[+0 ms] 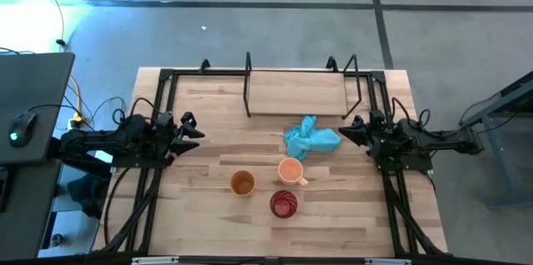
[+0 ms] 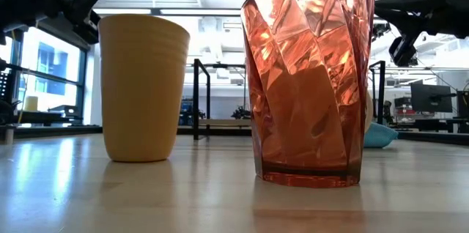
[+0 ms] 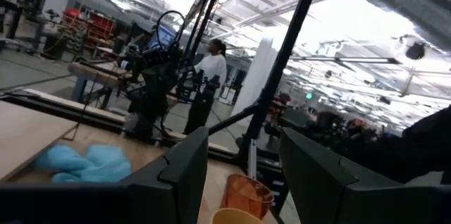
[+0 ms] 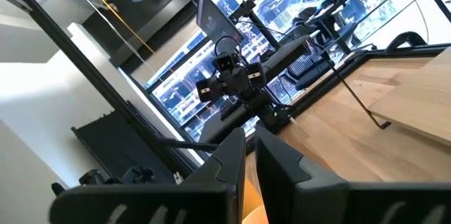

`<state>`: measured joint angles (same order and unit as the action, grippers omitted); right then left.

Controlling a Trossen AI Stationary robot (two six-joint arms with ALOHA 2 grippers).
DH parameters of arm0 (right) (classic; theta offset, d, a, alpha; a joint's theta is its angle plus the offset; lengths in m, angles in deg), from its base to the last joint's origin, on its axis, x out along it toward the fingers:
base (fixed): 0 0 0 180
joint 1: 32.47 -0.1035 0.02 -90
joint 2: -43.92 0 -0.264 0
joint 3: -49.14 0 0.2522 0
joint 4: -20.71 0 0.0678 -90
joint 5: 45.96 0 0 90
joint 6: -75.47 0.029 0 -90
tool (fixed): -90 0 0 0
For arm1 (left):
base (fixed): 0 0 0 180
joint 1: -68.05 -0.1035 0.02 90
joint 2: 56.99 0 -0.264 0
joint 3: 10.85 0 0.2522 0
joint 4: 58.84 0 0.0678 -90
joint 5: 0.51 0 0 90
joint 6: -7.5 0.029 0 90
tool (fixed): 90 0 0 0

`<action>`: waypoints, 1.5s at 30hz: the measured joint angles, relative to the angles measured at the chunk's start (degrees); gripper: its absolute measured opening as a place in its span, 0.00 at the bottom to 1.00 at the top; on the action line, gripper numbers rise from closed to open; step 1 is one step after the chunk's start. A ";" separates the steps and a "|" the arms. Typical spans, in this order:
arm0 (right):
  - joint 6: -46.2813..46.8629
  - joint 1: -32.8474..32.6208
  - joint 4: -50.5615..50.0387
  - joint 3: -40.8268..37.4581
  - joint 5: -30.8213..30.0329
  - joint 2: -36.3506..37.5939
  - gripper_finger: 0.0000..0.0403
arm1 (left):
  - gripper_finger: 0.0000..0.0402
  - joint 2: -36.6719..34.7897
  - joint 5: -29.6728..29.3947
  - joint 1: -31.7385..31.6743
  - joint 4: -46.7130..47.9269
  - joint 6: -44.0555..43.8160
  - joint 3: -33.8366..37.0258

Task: Stack small to large cups/mugs on shelf
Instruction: Put the orange mug on the shelf

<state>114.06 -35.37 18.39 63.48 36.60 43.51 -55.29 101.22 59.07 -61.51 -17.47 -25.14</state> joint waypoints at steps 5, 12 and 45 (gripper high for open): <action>0.00 0.00 -0.12 0.00 0.05 0.00 0.06 | 0.41 0.00 -2.17 0.02 0.11 0.13 0.00; -0.01 0.00 -2.32 0.00 0.36 0.00 0.06 | 0.41 0.07 -3.34 0.02 2.46 -2.68 0.00; -4.08 0.00 -9.09 0.02 -3.02 -1.57 0.06 | 0.41 0.07 -12.87 0.00 7.11 -7.16 0.00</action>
<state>109.98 -35.37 9.30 63.50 33.58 41.94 -55.22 88.35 59.07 -54.40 -24.63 -25.14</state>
